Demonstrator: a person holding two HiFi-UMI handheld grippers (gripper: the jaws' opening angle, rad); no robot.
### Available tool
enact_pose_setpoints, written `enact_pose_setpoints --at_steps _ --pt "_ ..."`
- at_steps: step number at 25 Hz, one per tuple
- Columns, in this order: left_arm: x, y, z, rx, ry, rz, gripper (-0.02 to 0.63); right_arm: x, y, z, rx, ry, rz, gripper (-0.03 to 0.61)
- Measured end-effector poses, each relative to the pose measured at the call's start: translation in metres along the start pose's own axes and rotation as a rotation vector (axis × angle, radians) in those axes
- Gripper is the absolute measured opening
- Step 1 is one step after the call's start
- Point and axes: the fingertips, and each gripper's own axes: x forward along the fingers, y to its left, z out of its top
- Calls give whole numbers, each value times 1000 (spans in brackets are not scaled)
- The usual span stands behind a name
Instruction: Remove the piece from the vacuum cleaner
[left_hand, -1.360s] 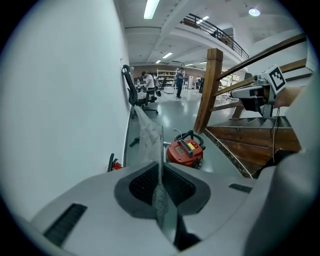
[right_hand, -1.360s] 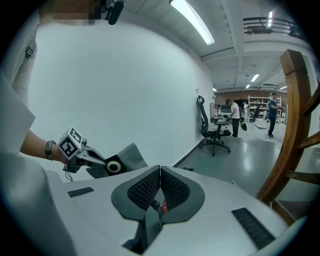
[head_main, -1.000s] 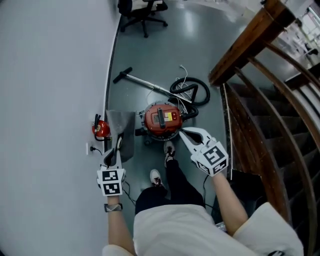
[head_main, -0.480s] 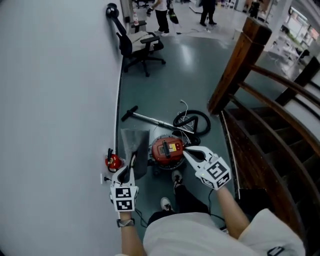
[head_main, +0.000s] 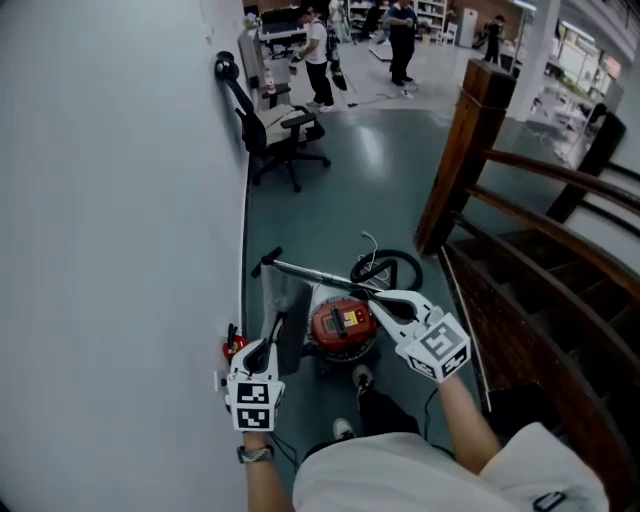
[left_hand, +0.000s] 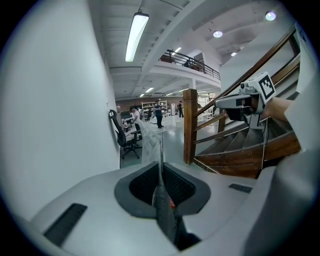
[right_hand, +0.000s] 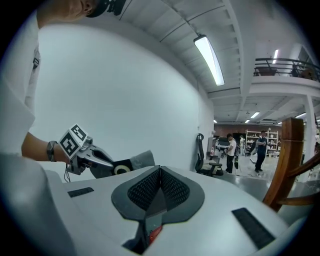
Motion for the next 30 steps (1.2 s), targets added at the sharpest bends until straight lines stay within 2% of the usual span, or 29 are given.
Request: enact_pose_setpoints --at_steps 5,13,17,24,30 --pt "-13 -4 31 45 -54 -15 32 -8 6 33 -39 -62 -5 29" --pt "-35 -3 87 65 -193 -32 32 -25 4 67 -107 -90 -27 29" --pt "-44 -1 107 75 -229 -21 32 -29 3 81 -129 -112 -35 29" --pt "-62 -5 129 100 -282 -13 32 -38 1 95 -146 -126 -53 29" --pt "-70 -11 130 69 -283 -16 32 -44 4 94 -165 -133 -54 29"
